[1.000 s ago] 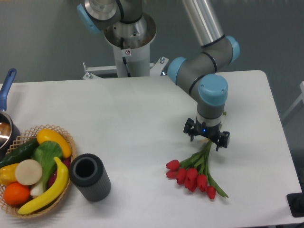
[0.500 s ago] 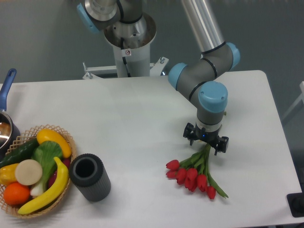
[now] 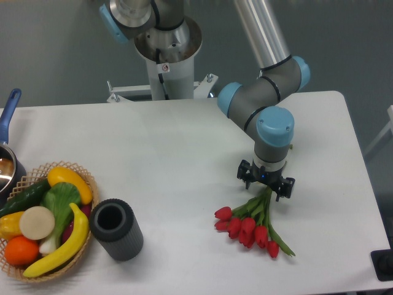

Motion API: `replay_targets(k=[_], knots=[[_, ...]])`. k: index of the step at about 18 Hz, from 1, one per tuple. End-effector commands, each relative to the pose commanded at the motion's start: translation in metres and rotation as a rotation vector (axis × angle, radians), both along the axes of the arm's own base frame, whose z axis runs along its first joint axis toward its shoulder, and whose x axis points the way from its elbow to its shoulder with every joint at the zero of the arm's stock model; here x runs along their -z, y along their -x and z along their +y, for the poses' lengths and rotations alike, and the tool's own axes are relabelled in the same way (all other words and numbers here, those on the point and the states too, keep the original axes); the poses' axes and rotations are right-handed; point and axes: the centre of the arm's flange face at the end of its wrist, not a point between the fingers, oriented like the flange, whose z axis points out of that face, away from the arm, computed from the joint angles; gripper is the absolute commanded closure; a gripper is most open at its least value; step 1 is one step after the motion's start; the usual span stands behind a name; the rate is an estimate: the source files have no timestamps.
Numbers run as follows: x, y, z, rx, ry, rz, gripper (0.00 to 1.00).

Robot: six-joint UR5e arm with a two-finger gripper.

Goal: Pick up the flowers from the table
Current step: 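Close the gripper around the tulip stems, then lift the gripped tulips up off the table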

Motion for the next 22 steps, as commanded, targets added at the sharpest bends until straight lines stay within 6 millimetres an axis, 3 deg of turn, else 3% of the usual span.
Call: replay_targets(k=[3, 5, 6, 8, 9, 22], knots=[[0.0, 0.0, 0.001, -0.021, -0.004, -0.003, 0.72], [0.0, 0.0, 0.001, -0.019, -0.005, -0.003, 0.84], [-0.004, 0.002, 0.001, -0.024, -0.011, 0.004, 1.0], [-0.014, 0.003, 0.001, -0.03, -0.025, 0.013, 1.0], [-0.029, 0.003, -0.002, -0.034, -0.039, 0.032, 1.0], [-0.08, 0.012, -0.011, -0.061, -0.073, 0.108, 1.0]])
